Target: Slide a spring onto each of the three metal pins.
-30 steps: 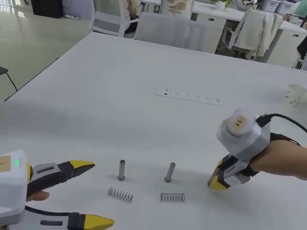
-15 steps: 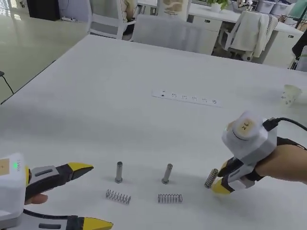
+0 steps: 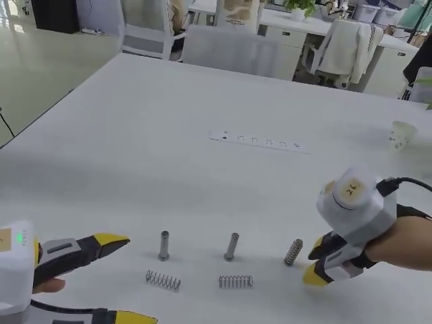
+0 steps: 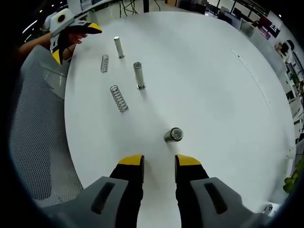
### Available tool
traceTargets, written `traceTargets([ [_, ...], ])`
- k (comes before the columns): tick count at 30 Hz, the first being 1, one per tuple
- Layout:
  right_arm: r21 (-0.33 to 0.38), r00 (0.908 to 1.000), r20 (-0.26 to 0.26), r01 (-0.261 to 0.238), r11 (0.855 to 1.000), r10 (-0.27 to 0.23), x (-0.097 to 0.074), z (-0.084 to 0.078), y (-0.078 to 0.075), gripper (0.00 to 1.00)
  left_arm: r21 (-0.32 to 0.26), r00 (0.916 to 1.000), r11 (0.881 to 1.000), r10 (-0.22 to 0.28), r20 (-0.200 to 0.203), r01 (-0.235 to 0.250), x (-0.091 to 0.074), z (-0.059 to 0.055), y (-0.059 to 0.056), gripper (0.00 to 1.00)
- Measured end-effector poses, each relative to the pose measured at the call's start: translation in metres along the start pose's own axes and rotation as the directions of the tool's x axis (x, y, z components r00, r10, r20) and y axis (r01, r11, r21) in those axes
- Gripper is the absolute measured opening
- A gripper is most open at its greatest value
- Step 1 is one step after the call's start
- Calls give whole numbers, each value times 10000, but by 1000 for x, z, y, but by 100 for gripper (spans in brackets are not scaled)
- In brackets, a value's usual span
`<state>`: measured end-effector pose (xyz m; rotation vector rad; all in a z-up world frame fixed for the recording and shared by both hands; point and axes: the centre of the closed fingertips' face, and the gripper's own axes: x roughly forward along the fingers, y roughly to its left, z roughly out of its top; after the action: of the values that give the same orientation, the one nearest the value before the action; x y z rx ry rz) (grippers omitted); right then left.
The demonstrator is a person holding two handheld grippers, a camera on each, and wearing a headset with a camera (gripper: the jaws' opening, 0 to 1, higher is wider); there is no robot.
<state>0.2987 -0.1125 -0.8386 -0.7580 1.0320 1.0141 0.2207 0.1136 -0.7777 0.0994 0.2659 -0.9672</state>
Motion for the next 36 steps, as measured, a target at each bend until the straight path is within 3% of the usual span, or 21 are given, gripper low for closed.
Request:
traceTargets([
  [16,-316,9998,172,-106,9994,111,-2,4,32,24,68,10000,10000,-35,67,35,0,1,-3,69],
  [24,-900,9990,276,-324,9954,350,-1,19,53,23,50,10000,10000,-14,83,13,-1,0,-4,69],
  [36,-1801,9970,407,-574,9820,658,5,52,67,22,33,9997,9998,198,149,-199,-7,0,-3,69],
])
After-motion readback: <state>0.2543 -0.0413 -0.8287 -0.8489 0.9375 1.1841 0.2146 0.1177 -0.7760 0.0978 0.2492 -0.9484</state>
